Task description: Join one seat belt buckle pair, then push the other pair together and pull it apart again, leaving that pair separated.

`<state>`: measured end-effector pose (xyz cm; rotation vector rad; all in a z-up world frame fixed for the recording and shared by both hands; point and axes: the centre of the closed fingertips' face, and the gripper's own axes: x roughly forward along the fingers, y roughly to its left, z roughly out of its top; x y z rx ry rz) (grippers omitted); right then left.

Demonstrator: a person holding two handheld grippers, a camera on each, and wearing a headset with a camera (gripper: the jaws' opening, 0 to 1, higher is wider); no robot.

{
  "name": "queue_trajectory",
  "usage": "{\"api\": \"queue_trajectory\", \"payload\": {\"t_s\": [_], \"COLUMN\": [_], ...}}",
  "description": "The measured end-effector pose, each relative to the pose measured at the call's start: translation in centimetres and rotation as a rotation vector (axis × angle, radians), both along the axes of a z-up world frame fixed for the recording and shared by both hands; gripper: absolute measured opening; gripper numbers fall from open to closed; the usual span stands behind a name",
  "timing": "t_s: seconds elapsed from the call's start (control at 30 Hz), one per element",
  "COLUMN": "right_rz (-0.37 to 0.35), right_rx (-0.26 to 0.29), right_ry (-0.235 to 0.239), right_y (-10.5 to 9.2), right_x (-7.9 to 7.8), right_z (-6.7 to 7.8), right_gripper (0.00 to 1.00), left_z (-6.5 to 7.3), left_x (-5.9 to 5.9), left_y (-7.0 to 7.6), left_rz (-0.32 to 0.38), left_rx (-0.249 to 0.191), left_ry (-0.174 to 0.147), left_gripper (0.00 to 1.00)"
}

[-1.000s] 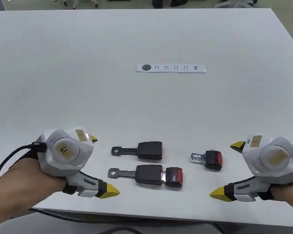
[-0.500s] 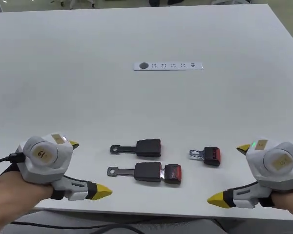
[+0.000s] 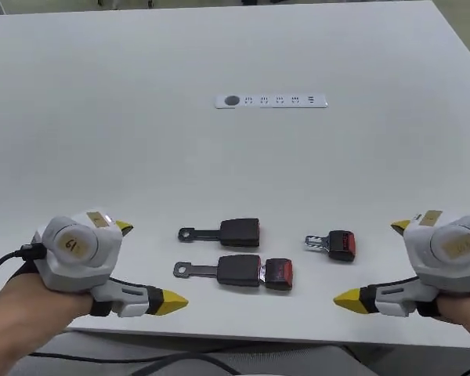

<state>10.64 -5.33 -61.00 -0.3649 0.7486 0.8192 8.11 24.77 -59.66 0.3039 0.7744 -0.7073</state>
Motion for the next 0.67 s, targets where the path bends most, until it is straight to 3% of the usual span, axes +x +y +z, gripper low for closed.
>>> {"api": "queue_trajectory", "payload": {"t_s": [0.33,0.43,0.53,0.67], "right_rz": [-0.023,-0.007,-0.013,-0.036], "right_rx": [-0.004,-0.013,0.005,0.019], "right_ry": [0.031,0.017,0.011,0.021], "right_y": [-0.5,-0.2,0.3,0.4], "right_x": [-1.6,-1.9,-1.7,-1.5], "right_z": [-1.1,-0.8,-0.3,-0.7], "right_gripper": [0.99,0.98,0.98,0.98], "left_z": [-1.8,-1.7,-1.5,-1.4], "left_x": [-0.6,-0.8,-0.2,-0.2], "left_y": [0.1,0.1,0.6,0.5], "left_rz": [0.028,0.026,0.045,0.050], "left_rx": [-0.004,-0.008,-0.007,-0.011], "left_ry": [0.022,0.022,0.001,0.003], "left_gripper": [1.00,1.00,1.00,1.00]}}
